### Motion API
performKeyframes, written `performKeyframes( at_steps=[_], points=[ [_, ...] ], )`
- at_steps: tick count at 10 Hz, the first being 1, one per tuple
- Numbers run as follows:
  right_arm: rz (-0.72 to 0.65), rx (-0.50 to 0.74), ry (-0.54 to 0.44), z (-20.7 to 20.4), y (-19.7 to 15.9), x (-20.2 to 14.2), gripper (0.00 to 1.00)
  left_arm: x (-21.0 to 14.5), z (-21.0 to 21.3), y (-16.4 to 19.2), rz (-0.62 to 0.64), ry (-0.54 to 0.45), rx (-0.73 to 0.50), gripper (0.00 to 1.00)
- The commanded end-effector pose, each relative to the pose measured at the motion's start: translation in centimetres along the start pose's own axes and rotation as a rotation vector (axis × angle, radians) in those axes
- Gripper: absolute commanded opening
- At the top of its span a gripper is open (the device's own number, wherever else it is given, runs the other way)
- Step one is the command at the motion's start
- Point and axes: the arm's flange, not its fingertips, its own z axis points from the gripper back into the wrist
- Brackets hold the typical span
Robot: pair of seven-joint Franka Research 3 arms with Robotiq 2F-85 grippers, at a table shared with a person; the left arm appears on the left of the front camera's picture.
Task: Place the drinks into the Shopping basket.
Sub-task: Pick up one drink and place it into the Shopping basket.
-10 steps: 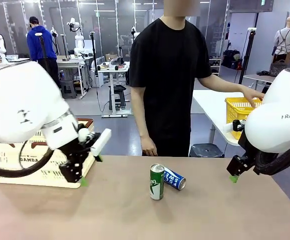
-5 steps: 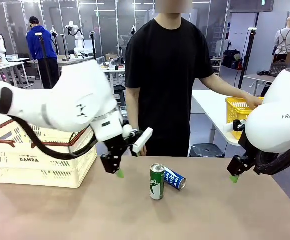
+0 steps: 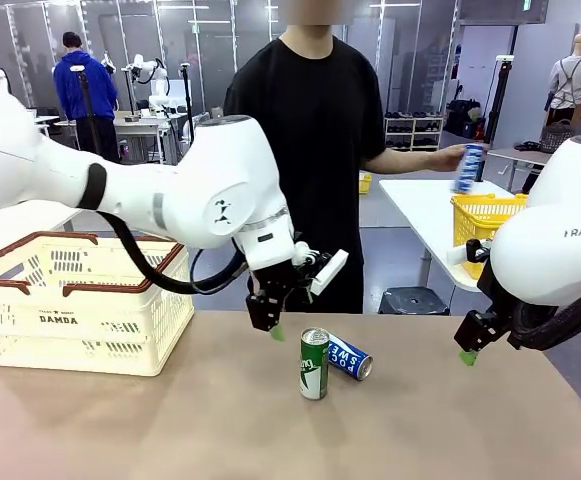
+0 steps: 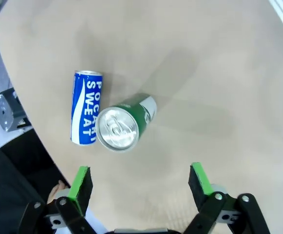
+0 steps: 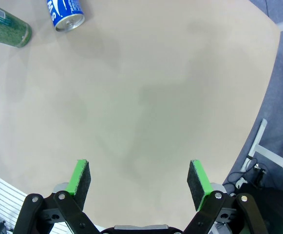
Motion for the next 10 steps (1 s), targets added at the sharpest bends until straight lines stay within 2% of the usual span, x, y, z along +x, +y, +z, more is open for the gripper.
performKeyframes(
  at_steps=[1,6,7,10],
  points=[
    [0.005,-0.003,0.003,0.0,-0.1,-0.2,1.00,1.0,-1.2,2.6,-0.009,0.016,-0.038,1.00],
    [0.005,-0.003,0.003,0.0,-0.1,-0.2,1.00,2.2,-4.1,5.2,-0.009,0.055,-0.076,1.00],
    [0.005,-0.003,0.003,0.0,-0.1,-0.2,1.00,2.4,-4.3,5.2,-0.060,0.047,-0.082,1.00],
    [0.005,-0.003,0.003,0.0,-0.1,-0.2,1.00,1.5,-4.0,4.3,-0.025,0.027,-0.049,1.00]
  ],
)
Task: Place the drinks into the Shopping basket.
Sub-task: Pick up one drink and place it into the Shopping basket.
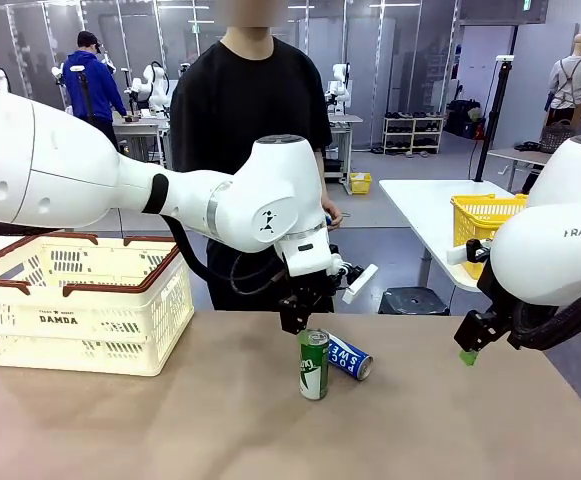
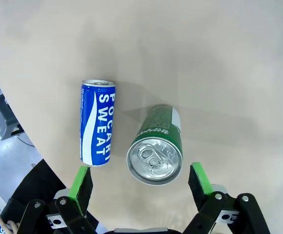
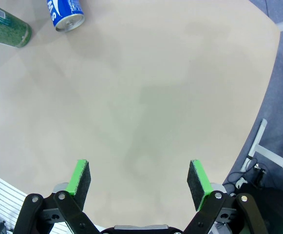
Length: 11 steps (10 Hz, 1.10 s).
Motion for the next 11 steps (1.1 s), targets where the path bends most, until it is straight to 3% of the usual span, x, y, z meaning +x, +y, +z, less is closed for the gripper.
performKeyframes(
  at_steps=[1,5,11],
  points=[
    [0.004,-0.003,0.003,0.0,-0.1,-0.2,1.00,0.1,0.0,0.0,-0.002,0.000,-0.001,1.00],
    [0.004,-0.003,0.003,0.0,-0.1,-0.2,1.00,0.6,-1.6,0.4,-0.023,-0.010,-0.081,1.00],
    [0.004,-0.003,0.003,0.0,-0.1,-0.2,1.00,0.8,-4.4,0.8,0.002,0.061,-0.123,1.00]
  ],
)
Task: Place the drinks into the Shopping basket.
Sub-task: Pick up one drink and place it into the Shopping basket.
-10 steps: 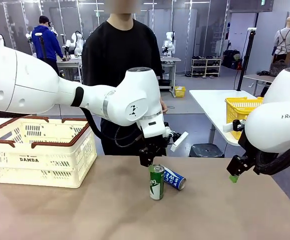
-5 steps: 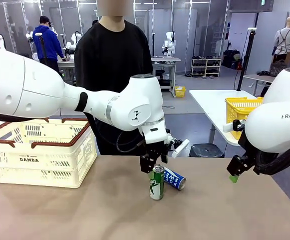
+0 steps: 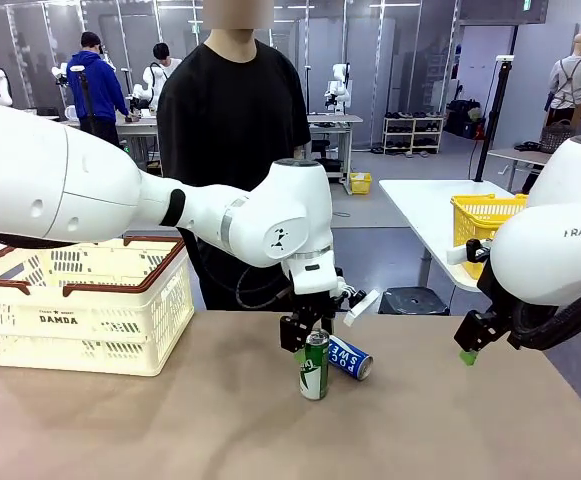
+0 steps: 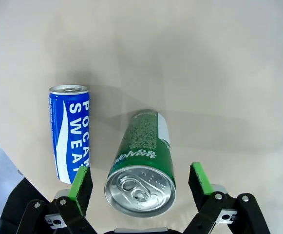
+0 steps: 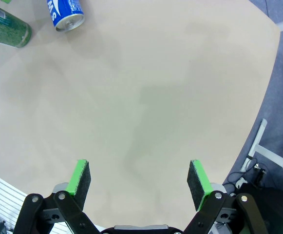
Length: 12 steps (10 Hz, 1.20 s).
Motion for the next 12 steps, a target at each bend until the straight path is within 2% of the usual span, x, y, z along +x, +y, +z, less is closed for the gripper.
performKeyframes(
  at_steps=[1,4,12],
  points=[
    [0.005,-0.003,0.003,0.0,-0.1,-0.2,1.00,0.4,-0.4,0.9,0.038,0.031,-0.020,1.00],
    [0.005,-0.003,0.003,0.0,-0.1,-0.2,1.00,0.4,-1.1,0.9,0.039,0.067,-0.027,1.00],
    [0.005,-0.003,0.003,0.0,-0.1,-0.2,1.00,0.3,-0.7,-0.6,0.042,0.050,-0.037,0.21]
  ],
)
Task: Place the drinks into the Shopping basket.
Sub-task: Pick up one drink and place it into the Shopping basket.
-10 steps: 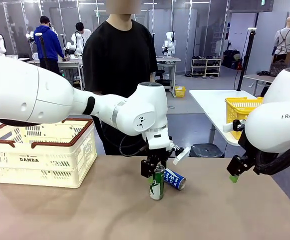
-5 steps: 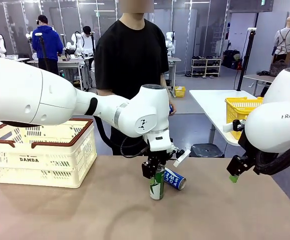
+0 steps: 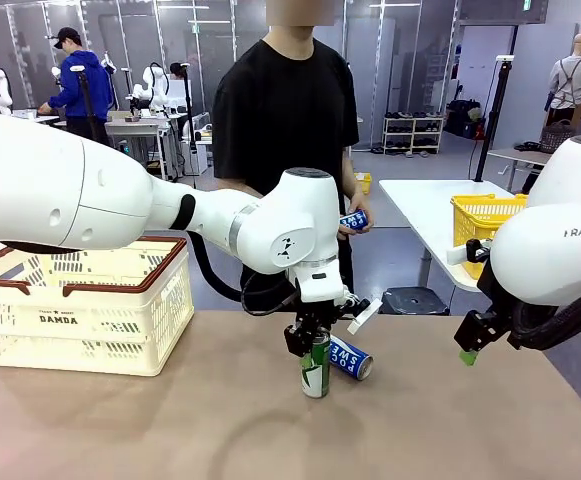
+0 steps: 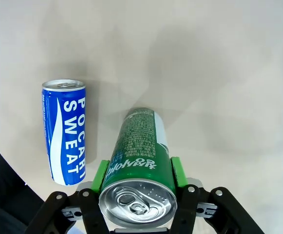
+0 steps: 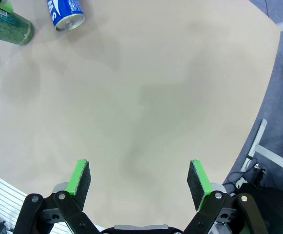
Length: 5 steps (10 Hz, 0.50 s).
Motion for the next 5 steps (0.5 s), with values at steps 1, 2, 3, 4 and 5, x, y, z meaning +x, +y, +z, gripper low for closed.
performKeyframes(
  at_steps=[1,2,3,4,5],
  points=[
    [0.005,-0.003,0.003,0.0,-0.1,-0.2,1.00,0.1,0.5,-1.2,-0.002,0.031,-0.058,0.11],
    [0.005,-0.003,0.003,0.0,-0.1,-0.2,1.00,0.0,0.0,0.0,0.000,0.000,0.000,0.11],
    [0.005,-0.003,0.003,0.0,-0.1,-0.2,1.00,0.0,0.0,0.0,0.000,0.000,0.000,0.11],
    [0.005,-0.003,0.003,0.0,-0.1,-0.2,1.00,0.0,0.0,0.0,0.000,0.000,0.000,0.11],
    [0.005,-0.003,0.003,0.0,-0.1,-0.2,1.00,0.0,0.0,0.0,0.000,0.000,0.000,0.11]
  ],
)
